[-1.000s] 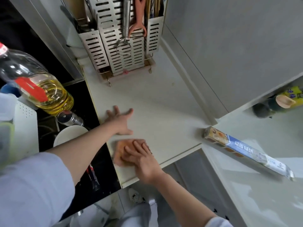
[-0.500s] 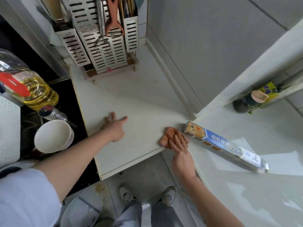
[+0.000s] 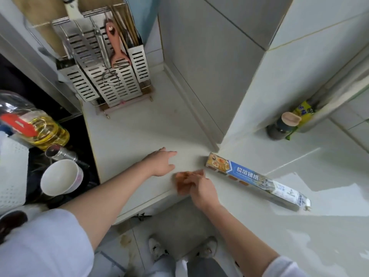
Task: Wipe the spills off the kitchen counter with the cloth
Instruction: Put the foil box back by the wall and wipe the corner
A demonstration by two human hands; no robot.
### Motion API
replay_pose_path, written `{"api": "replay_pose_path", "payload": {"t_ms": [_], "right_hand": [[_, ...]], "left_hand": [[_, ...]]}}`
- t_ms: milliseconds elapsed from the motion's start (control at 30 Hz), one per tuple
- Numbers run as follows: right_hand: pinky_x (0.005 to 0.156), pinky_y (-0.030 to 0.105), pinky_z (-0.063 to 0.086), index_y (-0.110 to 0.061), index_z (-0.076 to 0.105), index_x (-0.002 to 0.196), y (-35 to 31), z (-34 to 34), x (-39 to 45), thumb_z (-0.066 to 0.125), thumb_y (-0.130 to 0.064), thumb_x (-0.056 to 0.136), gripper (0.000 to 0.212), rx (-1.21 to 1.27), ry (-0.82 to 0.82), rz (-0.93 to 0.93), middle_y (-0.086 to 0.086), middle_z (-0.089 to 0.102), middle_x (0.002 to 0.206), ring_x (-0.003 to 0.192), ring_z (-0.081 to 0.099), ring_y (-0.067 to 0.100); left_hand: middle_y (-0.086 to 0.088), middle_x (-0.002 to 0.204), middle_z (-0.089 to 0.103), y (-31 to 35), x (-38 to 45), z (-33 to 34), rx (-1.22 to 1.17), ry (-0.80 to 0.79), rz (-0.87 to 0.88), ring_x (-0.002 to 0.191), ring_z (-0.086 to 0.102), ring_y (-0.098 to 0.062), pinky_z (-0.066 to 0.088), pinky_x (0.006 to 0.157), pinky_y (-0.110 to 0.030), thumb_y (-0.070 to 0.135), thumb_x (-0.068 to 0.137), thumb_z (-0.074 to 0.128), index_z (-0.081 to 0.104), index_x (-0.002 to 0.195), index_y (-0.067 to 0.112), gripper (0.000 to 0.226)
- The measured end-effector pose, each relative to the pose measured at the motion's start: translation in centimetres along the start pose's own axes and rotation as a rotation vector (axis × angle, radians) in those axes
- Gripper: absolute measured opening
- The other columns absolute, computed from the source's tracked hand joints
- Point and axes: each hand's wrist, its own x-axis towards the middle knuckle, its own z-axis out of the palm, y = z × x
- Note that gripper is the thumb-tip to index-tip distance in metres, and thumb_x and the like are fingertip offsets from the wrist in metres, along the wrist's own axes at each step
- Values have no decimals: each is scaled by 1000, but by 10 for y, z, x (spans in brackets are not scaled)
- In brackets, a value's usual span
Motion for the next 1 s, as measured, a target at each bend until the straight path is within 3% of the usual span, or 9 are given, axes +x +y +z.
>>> {"api": "replay_pose_path", "payload": {"t_ms": [100,200,267,367,467,533,733,1000], "right_hand": [[82,23,52,-32,76,86,7,-50,-10,42,-11,77,41,118,158,-29,-23,73,86,92,66,-2],[80,16,42,-28,75,78,35,-107,-30,49,-8,81,33,86,260,-73,-29,68,76,85,58,-7],[74,25,39,-25,72,83,63,-139,-39,51,-30,83,21,-34,364,-25,-15,66,79,85,57,12],[73,35,43,-24,66,93,112,-173,-48,53,-62,81,41,-266,456,85,-3,63,83,83,58,23],[85,35,42,-32,59,126,144,-186,-60,65,-67,73,64,-555,267,114,-2,61,108,100,59,23],[89,33,38,-37,52,132,157,-187,-62,61,-67,72,68,-674,122,148,-5,56,120,108,56,21],[77,33,30,-30,53,107,148,-177,-43,53,-57,77,41,-835,16,240,-7,62,106,100,55,21],[71,35,33,-29,51,92,67,-143,-2,42,-52,72,32,-758,177,196,-7,63,90,86,58,21]], "left_hand": [[-12,157,31,44,7,-11,44,29,94,144,31,-25,31,115,-33,41,91,58,30,153,29,69],[-4,152,37,92,14,-12,107,30,189,136,41,-26,38,110,-38,42,84,64,33,151,31,74],[-1,150,38,118,19,-5,165,14,235,134,42,-28,39,108,-38,42,81,67,31,151,34,79],[-2,144,42,144,28,8,271,8,278,129,44,-27,42,103,-37,40,79,67,31,150,34,80],[-2,135,47,157,35,20,353,20,301,121,47,-27,47,96,-38,35,79,66,37,144,32,71],[-4,128,49,162,39,22,374,53,309,118,48,-27,49,91,-39,29,81,65,42,137,30,60],[-3,121,50,153,51,22,350,90,385,113,48,-26,46,86,-37,27,80,63,47,127,29,49],[2,119,54,83,84,-62,355,187,489,115,50,-23,46,86,-34,32,75,62,53,119,35,45]]}}
